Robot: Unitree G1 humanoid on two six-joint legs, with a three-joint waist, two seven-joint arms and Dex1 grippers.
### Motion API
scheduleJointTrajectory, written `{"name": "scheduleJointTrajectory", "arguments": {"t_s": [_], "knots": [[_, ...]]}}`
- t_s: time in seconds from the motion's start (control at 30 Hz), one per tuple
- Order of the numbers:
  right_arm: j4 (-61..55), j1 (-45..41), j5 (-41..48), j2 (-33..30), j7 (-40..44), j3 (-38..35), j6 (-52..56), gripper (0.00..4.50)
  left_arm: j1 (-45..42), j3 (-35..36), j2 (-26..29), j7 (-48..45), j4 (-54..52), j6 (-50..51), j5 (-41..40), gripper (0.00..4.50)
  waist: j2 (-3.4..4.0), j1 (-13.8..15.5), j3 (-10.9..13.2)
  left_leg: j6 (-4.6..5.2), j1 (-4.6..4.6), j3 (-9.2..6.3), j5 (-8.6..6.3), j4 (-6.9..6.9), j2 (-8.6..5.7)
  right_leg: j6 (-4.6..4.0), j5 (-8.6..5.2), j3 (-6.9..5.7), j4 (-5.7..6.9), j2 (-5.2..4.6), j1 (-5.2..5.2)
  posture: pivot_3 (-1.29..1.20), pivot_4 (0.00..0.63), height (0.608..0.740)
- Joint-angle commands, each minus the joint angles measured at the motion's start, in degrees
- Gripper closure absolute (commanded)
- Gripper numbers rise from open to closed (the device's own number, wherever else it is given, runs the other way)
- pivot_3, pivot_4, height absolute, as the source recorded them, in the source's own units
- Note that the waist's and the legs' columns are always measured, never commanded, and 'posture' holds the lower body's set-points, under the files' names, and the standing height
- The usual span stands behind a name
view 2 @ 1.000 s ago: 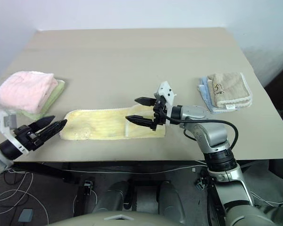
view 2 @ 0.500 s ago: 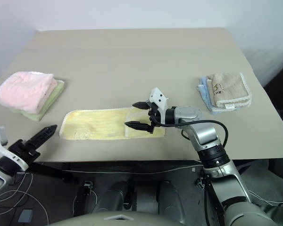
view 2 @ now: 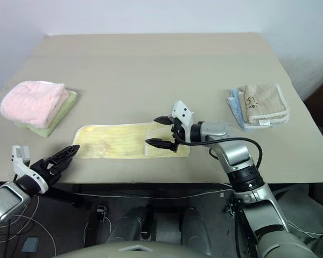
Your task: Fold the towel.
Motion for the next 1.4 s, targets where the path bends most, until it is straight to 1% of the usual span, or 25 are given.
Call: {"name": "scheduleJointTrajectory", "arguments": {"t_s": [0.03,0.13,0.27,0.33,0.37,0.4,0.57,0.67,0.73,0.97,1.13,1.27,1.4], "knots": [[-3.12,0.62,-0.06,-0.72,-0.48,-1.07,-0.12,0.02,-0.28,-1.49,0.29,1.44,3.53,0.05,-0.41,0.00,0.08,0.29,-0.05,-0.02,0.02,0.00,-0.01,0.00,0.00,-0.02,0.00,0.00,0.00,0.00,0.02,0.00,0.150,0.740],[-3.74,0.97,-0.54,-0.73,-1.12,-0.73,-0.03,0.02,-1.37,-2.06,0.24,0.48,5.19,-0.17,0.47,0.00,0.21,0.67,-0.12,-0.04,0.06,0.00,-0.03,0.01,0.00,-0.04,-0.01,0.00,0.00,0.00,0.05,0.00,0.150,0.740],[-3.54,0.31,-0.54,-0.37,-1.88,-1.00,0.41,0.02,-3.70,-2.23,-0.11,0.43,7.12,-0.78,-0.28,0.00,0.33,0.90,-0.19,-0.06,0.16,-0.01,-0.03,0.01,0.00,-0.12,-0.03,0.00,0.00,0.00,0.17,0.00,0.150,0.740],[-3.25,0.03,-0.71,-0.47,-2.14,-1.12,0.26,0.00,-4.47,-2.37,-0.08,0.66,7.37,-0.76,-0.38,0.37,0.34,0.85,-0.18,-0.07,0.22,-0.02,-0.04,0.00,0.01,-0.14,-0.04,-0.01,-0.01,0.00,0.25,0.00,0.150,0.740],[-3.10,-0.08,-0.78,-0.52,-2.31,-1.21,0.23,0.00,-4.84,-2.38,-0.07,0.90,7.32,-0.74,-0.67,0.59,0.33,0.80,-0.18,-0.07,0.22,-0.02,-0.04,0.01,0.01,-0.15,-0.03,-0.01,-0.01,0.00,0.27,0.00,0.150,0.740],[-3.07,-0.12,-0.79,-0.56,-2.46,-1.35,0.25,0.00,-5.11,-2.36,-0.11,1.10,7.19,-0.76,-1.01,0.91,0.33,0.80,-0.18,-0.07,0.22,-0.02,-0.04,0.01,0.01,-0.17,-0.02,-0.01,-0.01,0.00,0.27,0.00,0.150,0.740],[-2.73,0.16,-1.05,-0.44,-3.18,-1.40,0.07,0.00,-6.42,-2.24,-0.17,1.80,7.12,-1.21,-2.12,2.67,0.25,0.74,-0.15,-0.07,0.15,-0.02,-0.03,0.02,0.01,-0.17,-0.02,-0.01,-0.12,0.00,0.22,0.00,0.150,0.740],[-2.68,0.07,-1.08,-0.03,-3.78,-1.29,0.11,0.00,-7.16,-2.10,-0.14,0.74,7.48,-1.22,-1.87,3.70,0.22,0.70,-0.15,0.05,-0.07,-0.01,0.04,0.02,0.01,-0.14,0.00,0.00,-0.13,0.01,-0.02,0.00,0.150,0.740],[-2.48,0.04,-1.27,0.20,-4.11,-1.14,-0.06,0.00,-7.41,-2.12,-0.05,0.24,7.21,-1.18,-1.70,4.47,0.21,0.59,-0.15,0.06,-0.10,0.01,0.04,-0.04,0.00,-0.10,0.02,0.01,-0.12,0.01,-0.08,0.00,0.150,0.740],[-3.19,0.66,-1.41,-0.43,-4.38,-1.31,0.20,0.00,-7.07,-1.92,0.54,-0.32,4.51,-0.76,-3.40,4.49,0.20,0.63,-0.14,0.06,-0.11,0.01,0.04,-0.09,0.01,-0.13,0.00,0.01,-0.13,0.00,-0.08,0.00,0.150,0.740],[-4.62,1.40,-0.07,-1.04,-4.66,-2.69,1.80,0.00,-4.89,-0.98,3.23,-10.26,6.83,1.51,-1.12,4.49,0.20,0.51,-0.13,0.06,-0.11,0.01,0.04,-0.10,0.01,-0.15,-0.01,0.01,-0.12,0.01,-0.11,0.00,0.150,0.740],[-4.98,1.32,1.45,-1.00,-5.59,-5.01,3.63,0.00,-6.27,-1.92,5.64,-14.19,6.54,3.07,-1.23,4.49,0.20,0.64,-0.13,0.05,-0.11,0.01,0.04,-0.10,0.01,-0.17,-0.02,0.01,-0.13,0.00,-0.10,0.00,0.150,0.740],[-4.98,1.11,2.46,-1.27,-6.38,-7.14,4.60,0.00,-10.48,-4.22,7.32,-14.17,5.70,3.95,-1.96,4.49,0.19,0.76,-0.12,-0.02,-0.11,0.01,-0.01,-0.10,0.01,-0.17,-0.02,0.01,-0.15,0.00,-0.10,0.00,0.150,0.740]]}}
